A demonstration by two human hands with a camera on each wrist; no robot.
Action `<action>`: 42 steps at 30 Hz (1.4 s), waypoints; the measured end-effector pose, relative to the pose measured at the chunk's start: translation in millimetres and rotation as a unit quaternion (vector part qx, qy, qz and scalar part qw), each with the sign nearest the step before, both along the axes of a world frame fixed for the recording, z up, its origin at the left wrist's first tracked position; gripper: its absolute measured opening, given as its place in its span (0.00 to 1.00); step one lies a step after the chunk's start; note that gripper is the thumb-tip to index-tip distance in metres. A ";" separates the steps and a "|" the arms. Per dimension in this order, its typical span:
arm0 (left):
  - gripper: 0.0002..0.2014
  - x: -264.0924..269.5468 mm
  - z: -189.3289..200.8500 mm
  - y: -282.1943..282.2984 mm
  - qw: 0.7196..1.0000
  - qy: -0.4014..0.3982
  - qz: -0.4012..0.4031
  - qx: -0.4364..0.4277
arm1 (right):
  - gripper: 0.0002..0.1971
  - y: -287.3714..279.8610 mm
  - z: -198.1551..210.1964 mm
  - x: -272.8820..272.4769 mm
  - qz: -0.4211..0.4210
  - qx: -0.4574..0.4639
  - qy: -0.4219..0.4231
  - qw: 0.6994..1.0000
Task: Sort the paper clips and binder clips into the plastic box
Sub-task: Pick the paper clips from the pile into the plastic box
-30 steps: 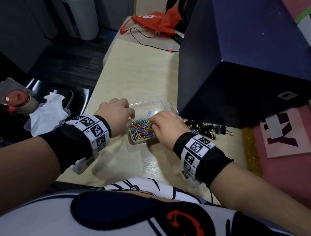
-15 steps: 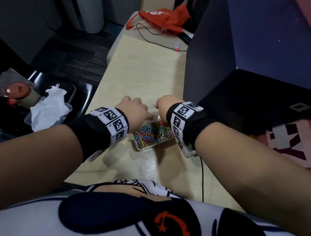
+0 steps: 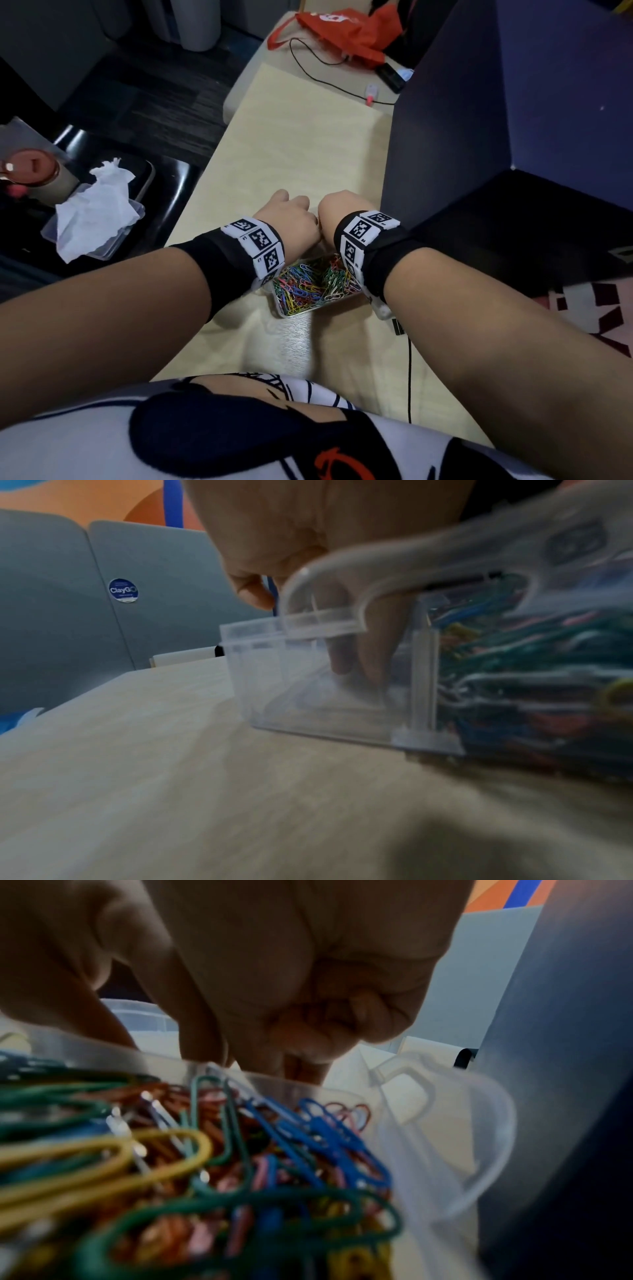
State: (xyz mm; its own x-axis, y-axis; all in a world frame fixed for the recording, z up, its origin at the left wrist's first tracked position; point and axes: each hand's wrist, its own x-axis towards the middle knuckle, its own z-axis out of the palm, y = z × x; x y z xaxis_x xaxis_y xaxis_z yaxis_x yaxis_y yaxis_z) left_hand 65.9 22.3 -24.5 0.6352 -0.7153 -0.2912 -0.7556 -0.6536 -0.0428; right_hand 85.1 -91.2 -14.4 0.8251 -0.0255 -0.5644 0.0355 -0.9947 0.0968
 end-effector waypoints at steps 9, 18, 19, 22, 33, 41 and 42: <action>0.12 3.4 2.9 -5.1 0.999 -0.005 -0.001 0.052 | 0.03 -6.6 9.2 -10.7 -0.006 0.039 -0.008 0.999; 0.07 12.0 -12.2 -5.9 0.991 -0.044 -0.038 0.120 | 0.07 -29.7 31.5 -46.7 -0.058 0.103 -0.050 0.992; 0.08 12.0 -12.6 -5.9 0.990 -0.046 -0.043 0.123 | 0.08 -31.2 31.5 -52.7 -0.059 0.102 -0.049 0.992; 0.08 12.7 -13.8 -4.8 0.988 -0.058 -0.063 0.131 | 0.07 -34.0 25.7 -68.6 -0.071 0.103 -0.045 0.991; 0.09 13.4 -2.5 10.9 0.993 -0.101 -0.021 0.061 | 0.18 -36.7 7.2 -98.2 -0.081 0.135 -0.075 0.985; 0.10 13.1 -5.1 32.6 0.993 -0.089 0.073 0.021 | 0.17 -38.5 3.9 -104.6 -0.082 0.147 -0.091 0.981; 0.11 13.5 -7.5 32.4 0.993 -0.090 0.076 0.015 | 0.16 -38.3 4.5 -105.1 -0.088 0.155 -0.107 0.978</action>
